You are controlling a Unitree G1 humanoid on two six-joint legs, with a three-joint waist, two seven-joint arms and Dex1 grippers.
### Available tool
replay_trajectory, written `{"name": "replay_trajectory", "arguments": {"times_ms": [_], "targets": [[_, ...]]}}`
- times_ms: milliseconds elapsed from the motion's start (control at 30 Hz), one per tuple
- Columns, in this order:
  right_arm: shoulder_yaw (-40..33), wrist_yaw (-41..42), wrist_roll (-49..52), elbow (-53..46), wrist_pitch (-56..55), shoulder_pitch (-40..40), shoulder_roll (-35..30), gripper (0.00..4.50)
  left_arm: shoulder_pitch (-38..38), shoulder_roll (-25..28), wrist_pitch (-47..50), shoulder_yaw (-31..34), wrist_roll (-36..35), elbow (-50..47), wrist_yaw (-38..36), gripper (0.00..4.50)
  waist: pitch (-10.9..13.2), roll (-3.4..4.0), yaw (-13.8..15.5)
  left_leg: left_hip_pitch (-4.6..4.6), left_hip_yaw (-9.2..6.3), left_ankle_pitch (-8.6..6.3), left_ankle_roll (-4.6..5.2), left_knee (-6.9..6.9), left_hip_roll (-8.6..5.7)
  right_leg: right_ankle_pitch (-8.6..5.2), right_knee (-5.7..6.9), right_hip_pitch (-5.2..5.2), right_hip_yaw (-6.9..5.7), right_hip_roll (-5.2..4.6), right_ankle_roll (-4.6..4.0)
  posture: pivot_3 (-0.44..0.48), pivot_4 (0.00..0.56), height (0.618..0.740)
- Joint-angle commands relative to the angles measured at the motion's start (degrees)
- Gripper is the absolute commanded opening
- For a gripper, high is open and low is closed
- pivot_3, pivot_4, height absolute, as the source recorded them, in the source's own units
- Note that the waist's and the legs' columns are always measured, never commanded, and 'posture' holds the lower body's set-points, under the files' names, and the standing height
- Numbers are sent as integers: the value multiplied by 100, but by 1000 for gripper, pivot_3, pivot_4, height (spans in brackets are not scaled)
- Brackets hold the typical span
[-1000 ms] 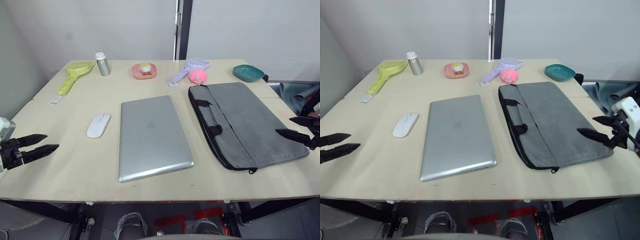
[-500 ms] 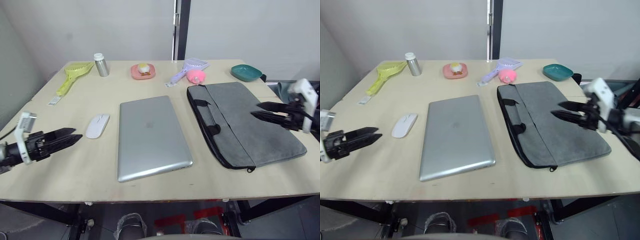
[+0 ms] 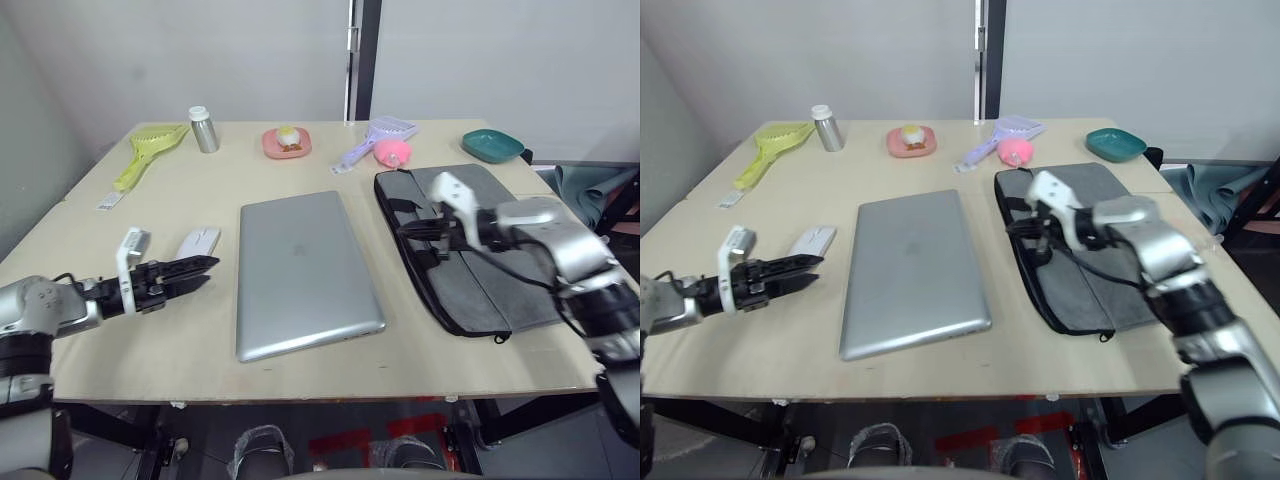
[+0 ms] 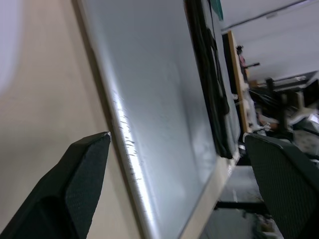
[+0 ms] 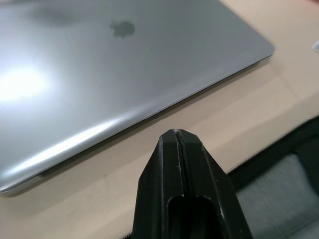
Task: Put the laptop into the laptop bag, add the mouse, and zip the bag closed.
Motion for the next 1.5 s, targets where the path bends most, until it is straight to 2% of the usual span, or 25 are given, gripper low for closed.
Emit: {"name": "replay_trajectory", "arguments": {"times_ms": [33, 167, 367, 600, 933, 1200, 1500], "targets": [[229, -103, -635, 683, -678, -368, 220, 17, -153, -5, 57, -45, 134, 342, 120, 4500, 1, 0, -3, -3, 0, 0, 0, 0, 0, -1, -1, -1, -1, 0, -1, 0, 150, 740], [486, -261, -1208, 1416, -1220, -604, 588, 17, -348, -184, -186, -358, 370, 617, 128, 4500, 1, -1, 13, -29, -16, 1, 0, 0, -2, 0, -8, -10, -15, 0, -2, 0, 150, 740], [774, -981, -2126, 2495, -1749, -977, 1148, 17, -776, -439, -662, -632, 740, 1206, 114, 4500, 1, -1, 18, -2, -23, 1, -2, 6, -8, 0, 5, 13, -17, -8, -3, 0, 150, 740], [815, -1159, -2536, 3052, -1975, -1144, 1550, 17, -1114, -781, -1061, -865, 1061, 1745, 67, 4500, -2, 2, 11, 17, -25, 3, -4, 6, -13, 1, 25, 34, -17, -18, -3, 0, 150, 740], [509, -824, -2278, 2837, -1825, -1162, 2238, 17, -975, -1034, -1055, -1052, 1191, 1666, -337, 4500, -11, 20, 8, 50, -23, 3, -4, 3, -15, 7, 31, 61, -26, -36, -11, 0, 150, 740], [436, -712, -2427, 2834, -1849, -1174, 2148, 17, -916, -1053, -965, -1028, 1220, 1509, -519, 4500, -10, 23, 6, 51, -10, 3, -4, -10, -16, 4, -4, 61, -17, -34, -11, 0, 150, 740], [146, -284, -1972, 2388, -1422, -995, 2353, 17, -895, -1002, -898, -1054, 1227, 1451, -756, 4500, -9, 25, 4, 22, -4, 4, -3, -37, -16, 5, -49, 47, -23, -32, -11, 0, 150, 740]]}}
